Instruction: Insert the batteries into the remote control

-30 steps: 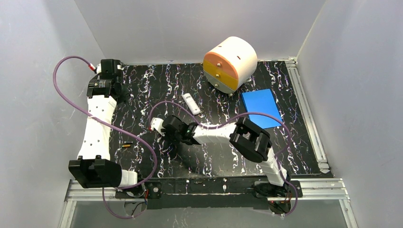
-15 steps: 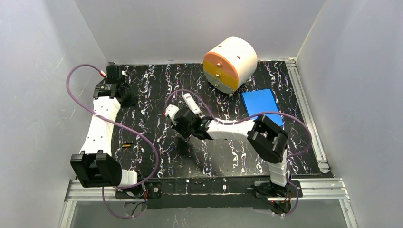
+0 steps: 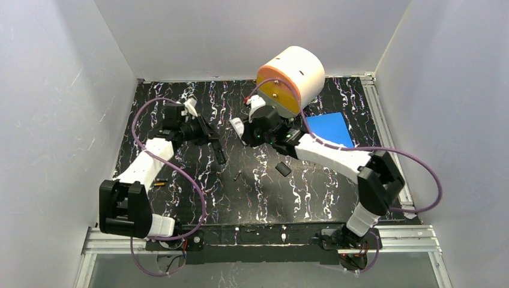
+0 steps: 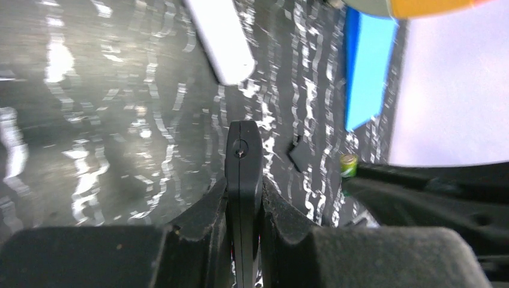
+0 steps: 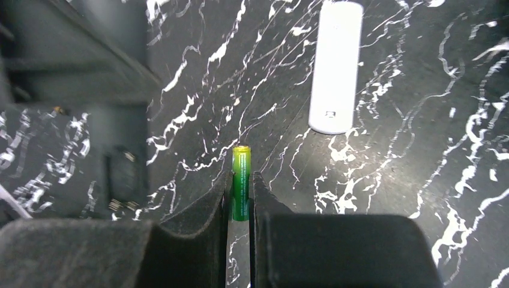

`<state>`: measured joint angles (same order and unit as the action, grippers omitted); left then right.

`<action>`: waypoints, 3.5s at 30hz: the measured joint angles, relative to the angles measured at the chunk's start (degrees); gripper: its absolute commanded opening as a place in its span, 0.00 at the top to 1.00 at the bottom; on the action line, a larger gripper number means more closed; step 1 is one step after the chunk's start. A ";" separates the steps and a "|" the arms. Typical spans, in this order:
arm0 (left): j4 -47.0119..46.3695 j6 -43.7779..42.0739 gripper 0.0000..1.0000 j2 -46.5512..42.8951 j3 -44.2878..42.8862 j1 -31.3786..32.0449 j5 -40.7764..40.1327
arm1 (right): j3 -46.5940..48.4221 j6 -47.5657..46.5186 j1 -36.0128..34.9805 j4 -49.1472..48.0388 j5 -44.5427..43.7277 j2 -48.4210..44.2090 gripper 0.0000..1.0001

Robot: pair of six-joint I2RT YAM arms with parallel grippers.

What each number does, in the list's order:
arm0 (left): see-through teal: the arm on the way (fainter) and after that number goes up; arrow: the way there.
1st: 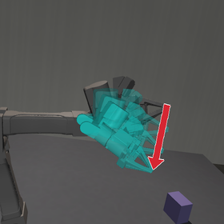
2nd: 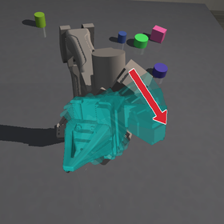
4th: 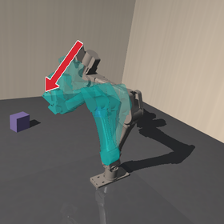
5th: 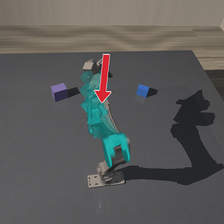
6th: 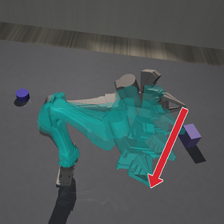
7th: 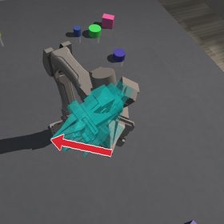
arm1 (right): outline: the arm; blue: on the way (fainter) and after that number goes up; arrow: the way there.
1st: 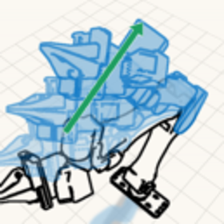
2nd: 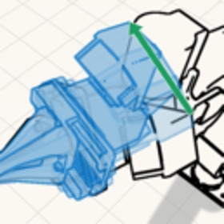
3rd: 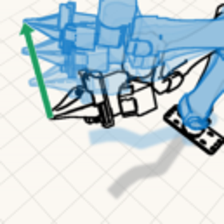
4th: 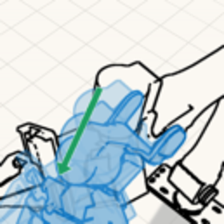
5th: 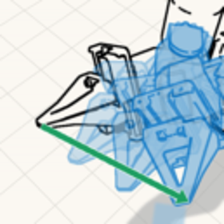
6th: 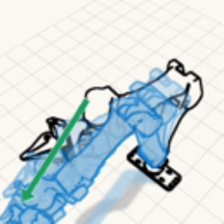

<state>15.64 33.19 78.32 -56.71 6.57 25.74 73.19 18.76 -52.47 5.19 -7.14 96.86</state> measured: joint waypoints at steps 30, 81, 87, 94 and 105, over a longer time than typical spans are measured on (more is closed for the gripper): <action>-32.81 25.77 1.00 4.94 5.20 7.45 10.19 | 5.14 11.65 2.10 18.03 7.37 -7.87 0.79; -27.02 29.75 1.00 5.77 2.29 7.54 8.81 | 6.49 13.03 2.10 15.43 4.33 -8.83 0.44; -26.49 30.27 1.00 5.79 1.38 7.54 9.20 | 6.40 12.46 2.10 15.41 4.57 -8.00 0.49; -26.03 30.88 1.00 5.79 1.36 7.54 9.49 | 6.40 12.31 2.10 15.39 5.01 -7.26 0.60; -25.73 31.45 1.00 5.88 0.72 7.54 9.66 | 6.40 11.54 2.10 15.26 4.50 -7.13 0.73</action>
<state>-10.09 64.64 84.20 -55.99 14.11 35.40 79.59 30.30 -50.37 20.45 -2.63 89.73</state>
